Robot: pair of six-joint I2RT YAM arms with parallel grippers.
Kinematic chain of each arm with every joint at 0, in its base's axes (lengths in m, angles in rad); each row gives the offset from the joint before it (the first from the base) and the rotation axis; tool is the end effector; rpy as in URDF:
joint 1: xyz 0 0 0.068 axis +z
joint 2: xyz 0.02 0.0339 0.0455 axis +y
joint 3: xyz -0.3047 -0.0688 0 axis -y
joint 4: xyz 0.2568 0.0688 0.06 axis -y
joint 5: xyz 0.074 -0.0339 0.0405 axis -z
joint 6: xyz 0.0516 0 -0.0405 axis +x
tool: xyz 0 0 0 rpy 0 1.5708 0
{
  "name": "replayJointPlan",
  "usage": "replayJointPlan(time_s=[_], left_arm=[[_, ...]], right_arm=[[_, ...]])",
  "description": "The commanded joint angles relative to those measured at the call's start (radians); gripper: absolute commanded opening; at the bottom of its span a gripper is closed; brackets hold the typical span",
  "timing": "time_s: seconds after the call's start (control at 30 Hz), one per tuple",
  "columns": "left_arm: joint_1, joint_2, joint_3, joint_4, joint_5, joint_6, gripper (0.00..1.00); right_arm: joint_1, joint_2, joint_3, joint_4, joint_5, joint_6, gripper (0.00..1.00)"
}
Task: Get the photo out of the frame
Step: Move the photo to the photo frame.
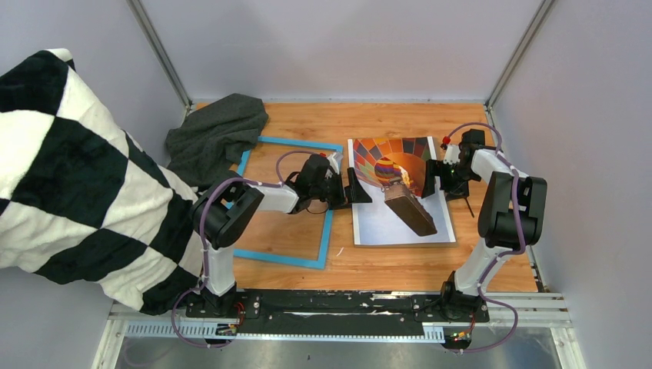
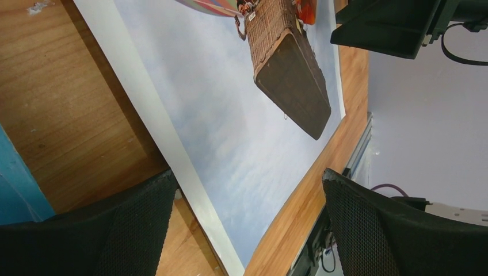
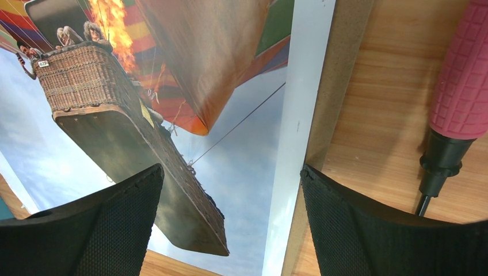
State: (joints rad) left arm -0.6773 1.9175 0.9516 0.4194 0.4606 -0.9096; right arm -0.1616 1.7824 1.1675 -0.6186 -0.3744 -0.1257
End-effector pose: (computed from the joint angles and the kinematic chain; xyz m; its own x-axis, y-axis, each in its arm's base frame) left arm 0.3142 -0.2821 0.1605 -0.9253 -0.1631 -0.3423 0.2068 0.5396 -0.8161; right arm 0.3670 -0.0407 0.1971 -0.9278 0.0330 -0.3716 -0.0867 0.9497 0.3009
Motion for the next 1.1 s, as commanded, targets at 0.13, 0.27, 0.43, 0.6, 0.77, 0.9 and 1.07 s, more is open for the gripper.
replayJointPlan(time_s=[0.13, 0.27, 0.43, 0.6, 0.77, 0.9, 1.07], left_arm=[[-0.001, 0.043, 0.015, -0.021, -0.002, 0.007, 0.97], [0.001, 0.012, 0.016, -0.021, 0.013, 0.008, 0.97], [0.004, -0.015, 0.036, -0.019, 0.054, 0.005, 0.95], [0.010, -0.037, 0.041, -0.019, 0.072, 0.005, 0.94], [0.019, -0.053, 0.039, -0.019, 0.076, 0.011, 0.94], [0.019, -0.057, 0.042, -0.019, 0.085, 0.011, 0.93], [0.019, -0.051, 0.047, -0.020, 0.089, 0.011, 0.92]], right_arm=[[0.000, 0.083, -0.048, -0.002, -0.037, 0.003, 0.90], [-0.001, 0.087, -0.048, -0.002, -0.040, 0.003, 0.90], [0.000, 0.092, -0.048, -0.002, -0.044, 0.003, 0.90], [-0.001, 0.092, -0.048, -0.002, -0.044, 0.002, 0.90], [-0.001, 0.095, -0.046, -0.002, -0.044, 0.001, 0.90], [-0.001, 0.097, -0.046, -0.002, -0.043, 0.001, 0.90], [-0.001, 0.096, -0.046, -0.002, -0.041, 0.001, 0.90]])
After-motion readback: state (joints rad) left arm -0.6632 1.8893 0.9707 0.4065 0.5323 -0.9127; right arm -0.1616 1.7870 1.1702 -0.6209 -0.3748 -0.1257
